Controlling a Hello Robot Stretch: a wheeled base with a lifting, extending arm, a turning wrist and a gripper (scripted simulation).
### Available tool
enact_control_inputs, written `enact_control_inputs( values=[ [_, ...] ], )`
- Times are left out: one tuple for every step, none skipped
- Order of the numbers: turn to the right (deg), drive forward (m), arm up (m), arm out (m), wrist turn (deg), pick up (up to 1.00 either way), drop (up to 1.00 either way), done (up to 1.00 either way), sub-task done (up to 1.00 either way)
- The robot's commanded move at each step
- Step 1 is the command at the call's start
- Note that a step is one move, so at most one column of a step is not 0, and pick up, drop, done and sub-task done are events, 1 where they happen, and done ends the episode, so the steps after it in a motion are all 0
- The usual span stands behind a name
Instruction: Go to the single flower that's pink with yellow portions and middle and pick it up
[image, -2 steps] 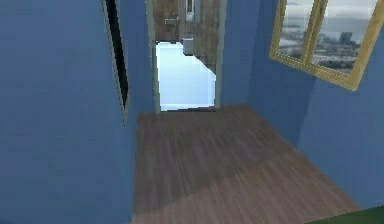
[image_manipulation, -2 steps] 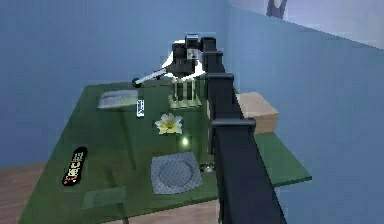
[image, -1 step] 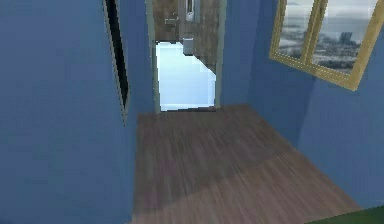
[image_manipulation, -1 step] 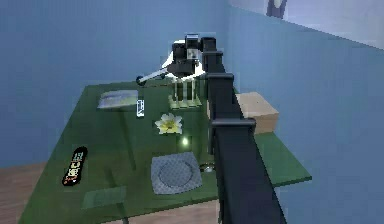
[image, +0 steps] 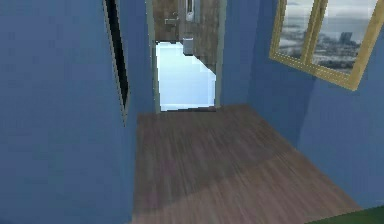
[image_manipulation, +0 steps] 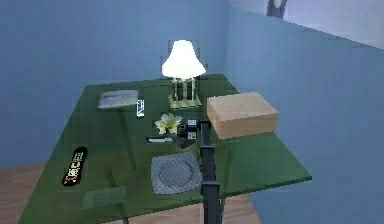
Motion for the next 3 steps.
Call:
enact_control_inputs(
  values=[
    [0.0, 0.0, 0.0, 0.0, 0.0, 1.0, 0.0, 0.0, 0.0],
    [0.0, 0.0, 0.1, 0.0, 0.0, 0.0, 0.0, 0.0, 0.0],
    [0.0, 0.0, 0.0, 0.0, 0.0, 0.0, 0.0, 1.0, 0.0]
  ],
)
